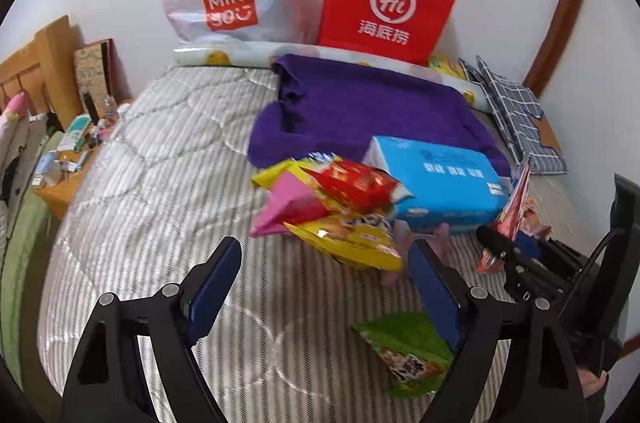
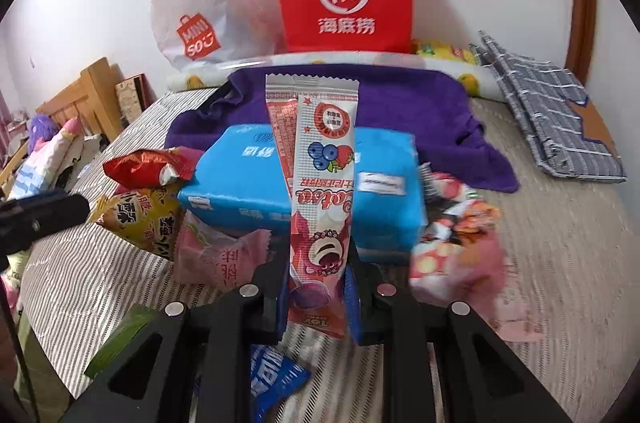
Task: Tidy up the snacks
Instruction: 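Grasp the pink stick snack package with the right gripper while the left grasps the green snack bag, then carry both held snacks over the purple towel with both grippers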
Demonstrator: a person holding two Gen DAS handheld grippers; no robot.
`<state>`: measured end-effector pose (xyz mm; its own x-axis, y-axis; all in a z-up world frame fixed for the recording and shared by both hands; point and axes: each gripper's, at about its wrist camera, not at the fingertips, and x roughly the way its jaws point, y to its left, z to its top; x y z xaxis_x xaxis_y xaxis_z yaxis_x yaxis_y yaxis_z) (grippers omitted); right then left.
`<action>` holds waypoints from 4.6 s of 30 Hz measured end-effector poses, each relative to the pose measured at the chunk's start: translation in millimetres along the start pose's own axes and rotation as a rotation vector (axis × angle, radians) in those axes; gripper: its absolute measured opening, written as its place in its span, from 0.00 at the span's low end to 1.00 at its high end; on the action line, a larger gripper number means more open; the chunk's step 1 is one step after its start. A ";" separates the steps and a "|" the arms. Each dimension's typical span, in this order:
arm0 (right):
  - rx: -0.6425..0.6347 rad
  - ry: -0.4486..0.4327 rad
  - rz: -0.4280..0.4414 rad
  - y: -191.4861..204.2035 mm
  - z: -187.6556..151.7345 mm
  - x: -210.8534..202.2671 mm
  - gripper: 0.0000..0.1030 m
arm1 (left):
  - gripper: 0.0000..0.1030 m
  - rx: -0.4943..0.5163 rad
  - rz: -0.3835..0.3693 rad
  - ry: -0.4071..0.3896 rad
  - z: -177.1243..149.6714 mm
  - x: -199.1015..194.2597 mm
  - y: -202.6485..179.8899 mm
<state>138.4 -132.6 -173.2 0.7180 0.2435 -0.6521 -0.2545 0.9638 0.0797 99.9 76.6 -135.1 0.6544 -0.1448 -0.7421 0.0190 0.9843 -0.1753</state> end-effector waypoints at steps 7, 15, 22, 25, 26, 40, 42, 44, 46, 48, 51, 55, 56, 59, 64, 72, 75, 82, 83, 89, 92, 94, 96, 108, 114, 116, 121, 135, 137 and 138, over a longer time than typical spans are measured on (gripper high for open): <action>0.013 -0.021 -0.076 -13.0 -10.1 -25.3 0.21 | 0.82 -0.002 -0.063 0.060 -20.5 9.7 -9.7; 0.028 -0.039 -0.150 -29.5 -29.1 -58.4 0.21 | 0.82 0.073 -0.092 0.126 -45.9 21.4 -46.8; 0.060 -0.052 -0.189 -47.8 -42.0 -77.8 0.21 | 0.67 0.152 0.063 0.197 -62.3 43.1 -63.0; 0.065 -0.052 -0.202 -51.8 -44.9 -80.0 0.21 | 0.52 0.136 0.032 0.227 -66.7 45.8 -59.7; 0.069 -0.050 -0.207 -52.7 -44.7 -79.8 0.21 | 0.50 0.137 0.020 0.226 -67.3 44.5 -59.3; 0.075 -0.058 -0.189 -47.1 -29.8 -92.4 0.21 | 0.48 0.141 -0.032 0.142 -41.4 11.3 -63.9; 0.078 -0.064 -0.183 -46.8 -23.2 -95.3 0.21 | 0.48 0.142 -0.039 0.125 -33.2 6.7 -66.1; 0.074 -0.067 -0.183 -46.2 -14.7 -96.2 0.21 | 0.48 0.143 -0.046 0.105 -22.6 2.3 -68.4; 0.069 -0.063 -0.184 -44.7 -5.9 -95.7 0.21 | 0.48 0.135 -0.061 0.085 -10.7 -1.1 -69.9; 0.065 -0.063 -0.181 -43.4 2.2 -95.4 0.21 | 0.48 0.131 -0.079 0.072 -0.9 -2.9 -70.9; 0.067 -0.071 -0.181 -41.7 16.4 -93.9 0.21 | 0.48 0.138 -0.086 0.051 16.3 -2.9 -75.1; 0.063 -0.079 -0.178 -41.0 35.4 -87.9 0.21 | 0.48 0.147 -0.116 0.047 37.8 2.3 -78.3; 0.063 -0.077 -0.176 -41.3 42.0 -84.4 0.21 | 0.48 0.146 -0.123 0.046 43.9 3.9 -78.3; 0.064 -0.077 -0.172 -42.2 57.0 -75.1 0.21 | 0.47 0.142 -0.135 0.038 60.7 8.7 -76.9; 0.061 -0.082 -0.170 -43.9 78.8 -58.2 0.21 | 0.47 0.131 -0.156 0.031 86.8 20.3 -72.1; 0.050 -0.060 -0.174 -45.7 97.1 -27.4 0.21 | 0.46 0.105 -0.165 0.038 114.4 46.4 -61.6; 0.046 -0.051 -0.178 -47.2 101.0 -17.6 0.21 | 0.45 0.093 -0.166 0.038 123.1 54.1 -55.7; 0.050 -0.046 -0.182 -49.3 110.4 -2.3 0.21 | 0.45 0.071 -0.161 0.039 136.1 67.5 -41.8; 0.050 -0.046 -0.183 -49.4 111.8 -0.9 0.21 | 0.45 0.069 -0.160 0.039 138.0 69.2 -40.2; 0.044 -0.046 -0.190 -50.5 121.3 9.3 0.21 | 0.45 0.061 -0.168 0.025 148.6 75.4 -32.0; 0.045 -0.050 -0.191 -52.0 126.6 14.2 0.21 | 0.45 0.057 -0.187 0.019 152.3 79.1 -27.7; 0.045 -0.052 -0.190 -52.9 129.7 18.4 0.21 | 0.45 0.054 -0.196 0.016 154.5 81.6 -25.4; 0.043 -0.051 -0.191 -53.6 131.1 22.6 0.21 | 0.45 0.055 -0.187 0.015 156.8 85.0 -24.0; 0.029 0.010 -0.193 -58.2 140.3 62.1 0.21 | 0.45 0.076 -0.065 0.017 169.3 115.6 -12.0; 0.039 0.067 -0.181 -62.1 142.4 87.5 0.21 | 0.45 0.066 -0.050 0.036 173.2 136.5 -0.8; 0.041 0.073 -0.174 -62.1 144.9 91.5 0.21 | 0.45 0.066 -0.050 0.038 175.1 142.1 1.4; 0.016 0.109 -0.168 -57.9 149.3 104.2 0.21 | 0.45 0.078 -0.046 0.053 175.9 155.4 2.3; 0.089 0.221 -0.136 -70.6 145.1 133.4 0.21 | 0.45 0.089 -0.061 0.107 167.9 183.1 -1.4; 0.096 0.234 -0.127 -72.2 145.1 136.0 0.21 | 0.45 0.090 -0.061 0.111 167.4 184.8 -1.8; 0.098 0.239 -0.125 -72.4 144.7 136.9 0.21 | 0.45 0.090 -0.061 0.112 167.1 185.5 -1.8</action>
<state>348.9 -153.3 -159.1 0.5635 0.1003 -0.8200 -0.1015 0.9935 0.0518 347.6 64.9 -164.4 0.5617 -0.2102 -0.8002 0.1273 0.9776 -0.1675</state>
